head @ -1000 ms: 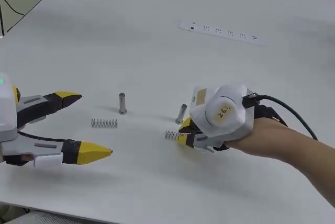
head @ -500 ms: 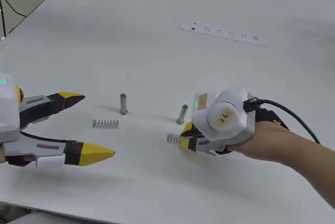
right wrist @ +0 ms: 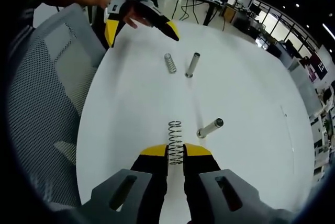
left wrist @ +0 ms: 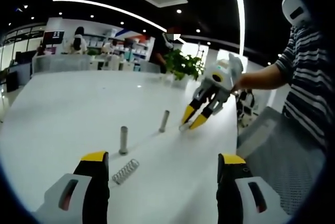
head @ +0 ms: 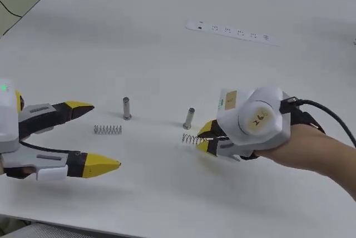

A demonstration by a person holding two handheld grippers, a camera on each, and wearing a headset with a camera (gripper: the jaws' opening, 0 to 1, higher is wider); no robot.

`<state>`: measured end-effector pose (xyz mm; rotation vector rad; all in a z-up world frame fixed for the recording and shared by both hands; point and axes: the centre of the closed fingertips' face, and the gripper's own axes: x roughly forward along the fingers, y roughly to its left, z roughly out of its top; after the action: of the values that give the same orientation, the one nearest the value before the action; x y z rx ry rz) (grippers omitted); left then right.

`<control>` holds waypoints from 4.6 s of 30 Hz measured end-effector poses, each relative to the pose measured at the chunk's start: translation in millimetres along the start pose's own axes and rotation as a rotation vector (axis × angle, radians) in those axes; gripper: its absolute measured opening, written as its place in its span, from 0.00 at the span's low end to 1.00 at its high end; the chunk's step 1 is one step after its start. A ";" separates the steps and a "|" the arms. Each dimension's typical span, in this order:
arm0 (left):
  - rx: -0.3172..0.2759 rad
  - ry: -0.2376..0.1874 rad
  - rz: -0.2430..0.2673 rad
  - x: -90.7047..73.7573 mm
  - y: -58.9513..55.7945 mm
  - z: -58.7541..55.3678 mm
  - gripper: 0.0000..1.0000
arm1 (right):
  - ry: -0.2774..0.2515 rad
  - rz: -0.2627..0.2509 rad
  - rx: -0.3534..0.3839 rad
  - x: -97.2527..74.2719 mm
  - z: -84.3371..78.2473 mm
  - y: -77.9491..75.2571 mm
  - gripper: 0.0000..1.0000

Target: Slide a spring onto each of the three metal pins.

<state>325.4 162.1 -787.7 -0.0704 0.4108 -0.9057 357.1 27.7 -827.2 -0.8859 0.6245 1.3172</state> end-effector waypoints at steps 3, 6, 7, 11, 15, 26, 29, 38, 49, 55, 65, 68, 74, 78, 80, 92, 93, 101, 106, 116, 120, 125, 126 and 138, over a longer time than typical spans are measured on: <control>0.008 0.008 -0.019 4.1 -3.2 0.5 0.77 | -0.007 -0.002 -0.013 -5.4 3.5 3.7 0.08; 0.017 0.016 -0.046 8.3 -8.4 1.6 0.74 | -0.010 -0.002 -0.026 -8.3 6.4 6.0 0.08; 0.023 0.025 -0.062 10.0 -10.8 0.9 0.73 | -0.011 -0.002 -0.028 -8.8 7.3 6.5 0.08; 0.036 0.048 -0.102 15.9 -15.9 -0.1 0.66 | -0.016 -0.006 -0.038 -11.3 11.9 10.3 0.08; 0.055 0.063 -0.143 24.4 -21.2 3.3 0.59 | -0.020 -0.003 -0.041 -10.9 13.9 13.8 0.08; 0.108 0.090 -0.248 53.7 -38.1 12.4 0.48 | -0.030 -0.010 -0.046 -11.9 18.8 16.5 0.08; 0.123 0.102 -0.271 59.5 -42.3 12.8 0.46 | -0.035 -0.010 -0.042 -12.1 20.7 16.9 0.08; 0.150 0.093 -0.313 77.8 -54.8 20.6 0.40 | -0.043 -0.004 -0.039 -11.3 26.6 19.6 0.08; 0.184 0.095 -0.346 91.0 -64.9 22.4 0.26 | -0.056 0.001 -0.040 -14.2 31.3 20.7 0.08; 0.193 0.108 -0.359 94.3 -67.5 19.3 0.22 | -0.063 0.002 -0.047 -15.8 34.1 21.1 0.08; 0.177 0.097 -0.362 98.0 -69.7 21.1 0.12 | -0.074 0.003 -0.040 -20.5 34.6 20.0 0.08; 0.176 0.090 -0.369 98.5 -72.0 23.4 0.10 | -0.076 0.005 -0.039 -21.0 34.8 20.4 0.08; 0.181 0.088 -0.372 98.5 -72.3 23.8 0.05 | -0.082 0.002 -0.046 -22.1 37.1 20.7 0.08; 0.186 0.088 -0.374 98.0 -73.1 23.3 0.04 | -0.083 0.004 -0.045 -22.2 37.3 21.3 0.08; 0.189 0.089 -0.382 97.3 -74.2 22.5 0.03 | -0.082 0.005 -0.046 -22.2 36.7 21.9 0.07; 0.211 0.077 -0.402 95.9 -75.8 24.8 0.02 | -0.092 0.006 -0.043 -24.1 37.9 21.9 0.08; 0.214 0.078 -0.405 95.7 -76.2 24.4 0.02 | -0.091 0.008 -0.039 -24.0 37.7 22.4 0.08; 0.213 0.087 -0.430 94.8 -80.0 21.8 0.02 | -0.102 0.019 -0.028 -23.7 35.7 26.1 0.08; 0.207 0.090 -0.450 95.1 -81.2 20.8 0.02 | -0.098 0.025 -0.016 -25.2 31.0 27.7 0.10; 0.221 0.108 -0.481 92.9 -81.9 18.4 0.02 | -0.079 0.031 0.004 -23.4 17.7 30.4 0.12; 0.231 0.117 -0.494 92.1 -83.2 17.4 0.02 | -0.083 0.036 0.003 -23.0 18.1 32.1 0.10; 0.240 0.120 -0.501 91.1 -83.6 17.6 0.02 | -0.095 0.033 -0.016 -24.8 19.7 32.7 0.08; 0.240 0.120 -0.502 91.0 -83.6 17.6 0.02 | -0.097 0.030 -0.020 -25.4 20.0 32.5 0.07; 0.268 0.140 -0.484 91.7 -82.0 12.2 0.02 | -0.120 0.023 -0.065 -34.2 28.6 30.3 0.07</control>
<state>318.4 38.6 -786.6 0.1465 0.4059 -1.4417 318.8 33.3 -789.5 -0.8478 0.5020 1.4069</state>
